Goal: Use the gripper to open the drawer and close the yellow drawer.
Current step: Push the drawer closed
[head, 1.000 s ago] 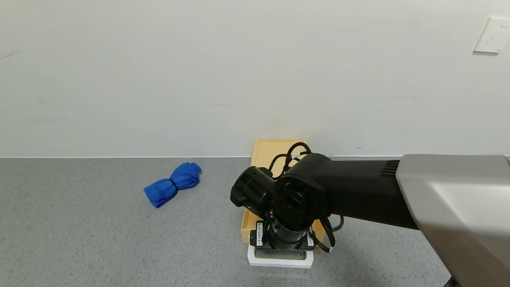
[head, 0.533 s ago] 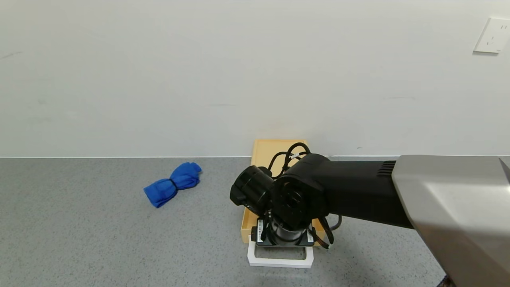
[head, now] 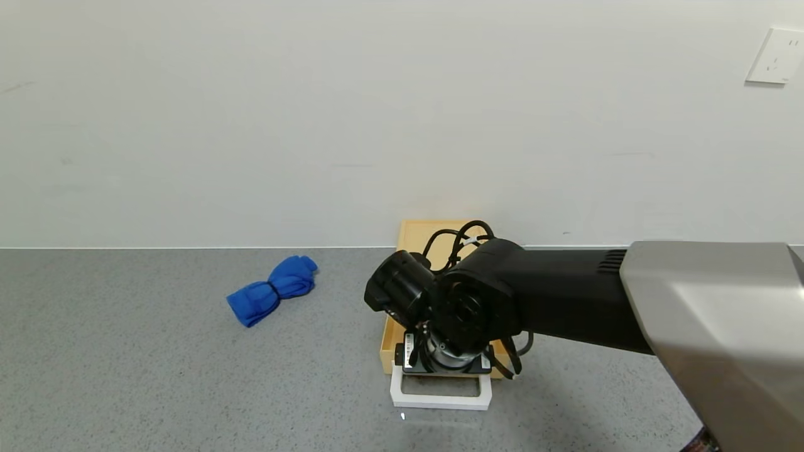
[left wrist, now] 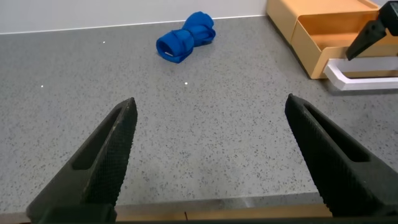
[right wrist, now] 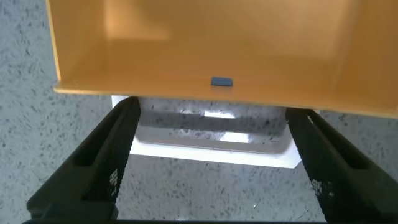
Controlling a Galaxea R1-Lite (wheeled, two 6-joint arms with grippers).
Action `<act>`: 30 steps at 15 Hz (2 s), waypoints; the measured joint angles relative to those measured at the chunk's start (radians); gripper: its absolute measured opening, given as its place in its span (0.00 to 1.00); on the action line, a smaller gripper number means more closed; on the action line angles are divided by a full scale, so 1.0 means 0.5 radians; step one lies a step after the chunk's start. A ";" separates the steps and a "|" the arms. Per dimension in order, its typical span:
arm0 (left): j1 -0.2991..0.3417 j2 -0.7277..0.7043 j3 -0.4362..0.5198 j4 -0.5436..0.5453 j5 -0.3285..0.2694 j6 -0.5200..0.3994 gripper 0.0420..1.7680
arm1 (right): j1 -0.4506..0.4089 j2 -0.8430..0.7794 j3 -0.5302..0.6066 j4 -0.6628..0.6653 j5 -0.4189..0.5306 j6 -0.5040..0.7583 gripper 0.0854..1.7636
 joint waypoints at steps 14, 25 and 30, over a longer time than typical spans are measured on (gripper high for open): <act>0.000 0.000 0.000 0.003 0.000 0.000 0.97 | -0.114 0.018 0.002 -0.257 -0.066 -0.247 0.97; 0.000 0.000 0.000 0.003 0.000 0.000 0.97 | -0.204 0.089 0.000 -0.604 -0.134 -0.490 0.97; 0.000 0.000 0.000 0.003 0.002 0.000 0.97 | -0.243 0.119 -0.001 -0.762 -0.136 -0.609 0.97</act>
